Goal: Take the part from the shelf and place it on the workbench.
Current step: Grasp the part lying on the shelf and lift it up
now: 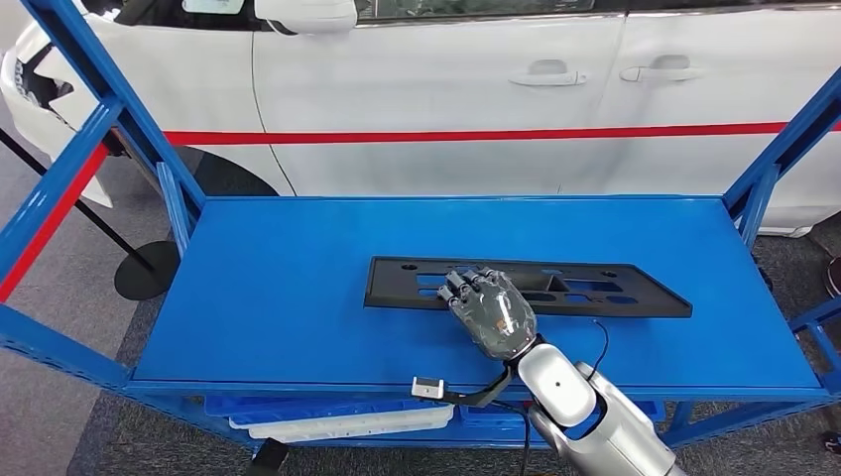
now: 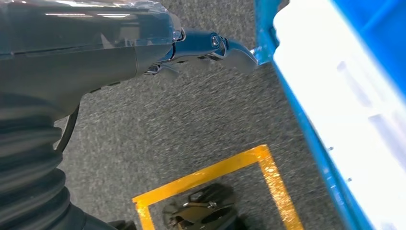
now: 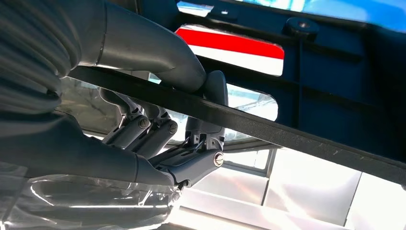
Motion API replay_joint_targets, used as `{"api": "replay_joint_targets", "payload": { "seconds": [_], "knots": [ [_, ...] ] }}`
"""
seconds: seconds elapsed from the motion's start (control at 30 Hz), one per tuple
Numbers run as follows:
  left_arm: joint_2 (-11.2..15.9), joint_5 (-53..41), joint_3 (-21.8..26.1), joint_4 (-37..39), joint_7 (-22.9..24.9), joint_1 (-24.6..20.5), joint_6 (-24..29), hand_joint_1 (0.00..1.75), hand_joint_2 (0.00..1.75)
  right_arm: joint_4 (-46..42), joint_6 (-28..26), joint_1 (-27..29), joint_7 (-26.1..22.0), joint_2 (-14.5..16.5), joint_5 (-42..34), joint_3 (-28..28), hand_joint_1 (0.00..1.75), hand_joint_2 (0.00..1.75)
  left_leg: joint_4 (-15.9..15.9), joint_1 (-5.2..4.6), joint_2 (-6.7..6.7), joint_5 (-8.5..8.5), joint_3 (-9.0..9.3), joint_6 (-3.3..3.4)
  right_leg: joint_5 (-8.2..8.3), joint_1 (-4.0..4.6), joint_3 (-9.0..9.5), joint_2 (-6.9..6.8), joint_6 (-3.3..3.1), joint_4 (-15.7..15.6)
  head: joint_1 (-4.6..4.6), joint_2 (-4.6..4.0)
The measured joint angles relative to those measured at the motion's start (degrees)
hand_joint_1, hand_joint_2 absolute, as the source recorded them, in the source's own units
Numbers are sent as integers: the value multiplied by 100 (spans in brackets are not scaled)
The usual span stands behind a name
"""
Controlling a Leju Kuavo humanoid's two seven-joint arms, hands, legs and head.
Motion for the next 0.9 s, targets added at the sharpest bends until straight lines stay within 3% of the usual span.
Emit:
{"api": "replay_joint_targets", "payload": {
  "seconds": [0.03, 0.07, 0.17, 0.23, 0.3, 0.33, 0.4, 0.47, 0.5, 0.53, 0.57, 0.6, 0.63, 0.7, 0.73, 0.8, 0.9],
  "knots": [
    [0, -7, -3, 0, 4, 0, -1, 0, 175, 3, 0, 0, 0, 0, 0, -5, 175, 175, 51, 4, 0, -3, 57, -5, 38, 2, -50, -3, 7, 3, 0, 0],
    [0, -11, -8, 0, 5, -1, -2, 0, 175, 6, -1, 0, 0, 0, 0, -10, 175, 175, -137, 6, 0, 103, 232, 0, 74, 2, -96, -5, 18, 6, 0, 0],
    [1, -10, -32, -1, 4, -27, 0, 0, 175, 12, -9, 2, 0, -9, 0, -41, 175, 175, -1333, -11, -4, 457, 1030, 74, 180, 6, -180, -3, 84, 10, 0, 0],
    [2, -5, -37, -2, 4, -40, 2, 0, 175, 11, -14, 5, -2, -26, 0, -56, 175, 175, -1655, -48, -11, 486, 1188, 133, 257, 4, -194, -4, 155, -8, 1, 0],
    [3, -5, -38, -2, 4, -38, 3, 0, 175, 11, -18, 13, -7, -46, 0, -62, 175, 175, -1685, -54, -5, 579, 1137, 208, 326, -6, -204, 1, 231, -39, 2, 0],
    [3, -5, -38, -2, 4, -42, 2, 0, 175, 11, -19, 18, -8, -62, 0, -68, 175, 175, -1709, -45, 6, 638, 1110, 257, 268, -8, -236, 4, 256, -7, 2, 0],
    [3, -4, -40, -2, 3, -56, 3, 0, 175, 11, -21, 26, -10, -93, -2, -81, 175, 175, -1753, -21, 29, 777, 1013, 349, -142, -12, -380, 9, 281, 364, 2, 0],
    [3, 7, -41, -2, 2, -56, 6, 0, 175, 5, -55, 31, 3, -104, -42, -99, 175, 175, -1743, -39, 36, 887, 862, 386, -676, -13, -589, 10, 300, 1113, 2, 0],
    [2, 16, -42, -2, -1, -46, 12, 0, 175, -11, -95, 32, 16, -108, -91, -122, 175, 175, -1730, -47, 37, 936, 785, 386, -802, -13, -649, 10, 310, 1438, 2, 0],
    [2, 29, -41, -2, -6, -34, 22, 0, 175, -49, -148, 28, 27, -113, -169, -164, 175, 175, -1709, -53, 37, 980, 706, 382, -794, -13, -629, 10, 315, 1602, 2, 0],
    [2, 43, -40, -2, -13, -21, 33, 0, 175, -105, -198, 15, 30, -117, -258, -221, 175, 175, -1678, -55, 37, 1015, 629, 374, -684, -13, -508, 10, 314, 1558, 2, 0],
    [2, 56, -40, -2, -21, -10, 44, 0, 175, -183, -240, -10, 21, -126, -343, -292, 175, 175, -1640, -56, 37, 1042, 556, 364, -533, -13, -281, 10, 304, 1300, 2, 0],
    [2, 67, -39, -2, -28, 0, 51, 0, 175, -275, -265, -50, 3, -140, -415, -374, 175, 175, -1595, -57, 36, 1063, 491, 350, -443, -10, 7, 11, 285, 905, 2, 0],
    [-1, 81, -39, -2, -40, 15, 66, 0, 175, -473, -285, -148, -45, -182, -494, -545, 175, 175, -1519, -71, 31, 1106, 391, 305, -432, 18, 460, 16, 238, 201, 2, 0],
    [-2, 84, -39, -2, -44, 23, 75, 0, 175, -569, -291, -202, -73, -207, -522, -629, 175, 175, -1503, -77, 29, 1138, 359, 275, -470, 35, 547, 17, 217, 30, 2, 0],
    [-2, 89, -39, -2, -50, 36, 90, 0, 175, -679, -298, -267, -107, -239, -554, -726, 175, 175, -1504, -80, 27, 1189, 334, 234, -461, 53, 544, 16, 196, -14, 2, 0],
    [-2, 90, -39, -2, -50, 39, 91, 0, 175, -700, -299, -283, -116, -245, -562, -744, 175, 175, -1507, -78, 27, 1199, 329, 227, -459, 56, 542, 16, 193, -16, 2, 0]
  ]
}}
